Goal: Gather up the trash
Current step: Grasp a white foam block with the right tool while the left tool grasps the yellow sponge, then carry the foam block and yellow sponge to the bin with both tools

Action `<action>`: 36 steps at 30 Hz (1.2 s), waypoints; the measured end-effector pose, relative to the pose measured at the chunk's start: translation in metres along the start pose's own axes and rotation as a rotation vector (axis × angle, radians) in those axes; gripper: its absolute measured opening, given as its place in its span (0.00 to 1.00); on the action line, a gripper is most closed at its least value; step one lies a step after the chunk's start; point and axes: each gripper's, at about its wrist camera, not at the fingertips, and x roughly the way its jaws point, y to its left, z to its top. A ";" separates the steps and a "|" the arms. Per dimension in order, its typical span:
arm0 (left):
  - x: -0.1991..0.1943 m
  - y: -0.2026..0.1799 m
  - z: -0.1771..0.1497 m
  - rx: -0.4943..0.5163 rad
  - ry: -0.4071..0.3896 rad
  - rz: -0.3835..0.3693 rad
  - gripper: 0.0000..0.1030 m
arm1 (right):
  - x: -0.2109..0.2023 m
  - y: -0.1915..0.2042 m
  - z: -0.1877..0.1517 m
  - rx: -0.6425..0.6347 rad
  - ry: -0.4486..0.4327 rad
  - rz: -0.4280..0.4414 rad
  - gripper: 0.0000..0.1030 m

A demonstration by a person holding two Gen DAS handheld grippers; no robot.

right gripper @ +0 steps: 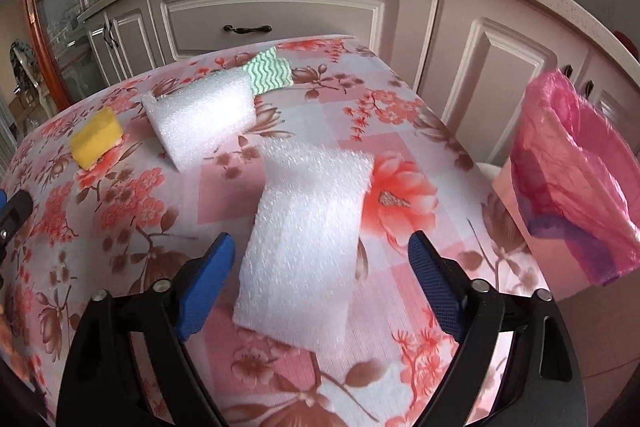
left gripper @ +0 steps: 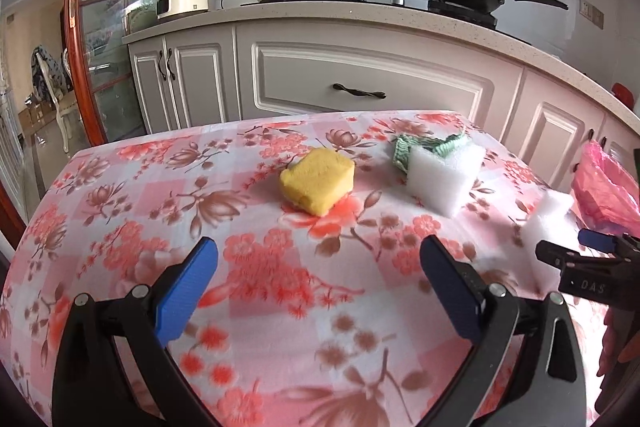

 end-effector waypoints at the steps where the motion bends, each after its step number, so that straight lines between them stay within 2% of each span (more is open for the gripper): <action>1: 0.006 0.001 0.004 -0.005 0.002 0.001 0.95 | 0.000 0.001 0.001 -0.004 -0.005 0.006 0.65; 2: 0.011 0.002 0.008 -0.011 0.003 0.004 0.95 | 0.000 0.002 0.002 -0.011 -0.005 0.012 0.51; 3: 0.019 0.003 0.012 -0.016 0.009 0.009 0.95 | 0.000 0.003 0.002 -0.018 -0.006 0.015 0.50; 7: 0.047 0.004 0.029 -0.007 0.033 0.030 0.95 | -0.009 0.003 -0.002 -0.022 -0.056 0.057 0.48; 11: 0.076 0.000 0.049 0.044 0.056 0.036 0.94 | -0.014 0.002 -0.001 -0.017 -0.078 0.090 0.48; 14: 0.099 -0.003 0.057 0.085 0.097 0.019 0.88 | -0.015 0.000 0.001 0.000 -0.084 0.107 0.48; 16: 0.116 -0.007 0.058 0.125 0.143 0.006 0.87 | -0.018 -0.001 0.002 0.010 -0.090 0.114 0.48; 19: 0.134 -0.009 0.056 0.149 0.199 -0.010 0.78 | -0.020 -0.002 0.002 0.020 -0.094 0.127 0.48; 22: 0.136 -0.009 0.057 0.140 0.190 -0.028 0.66 | -0.021 -0.002 0.001 0.016 -0.098 0.129 0.48; 23: 0.136 -0.011 0.057 0.142 0.197 -0.046 0.58 | -0.022 -0.002 0.000 0.017 -0.098 0.132 0.48; 27: 0.126 -0.017 0.050 0.151 0.192 -0.078 0.50 | -0.026 -0.002 -0.003 0.022 -0.102 0.135 0.48; 36: 0.054 -0.026 0.021 0.137 0.099 -0.079 0.48 | -0.044 0.010 -0.017 0.001 -0.117 0.173 0.48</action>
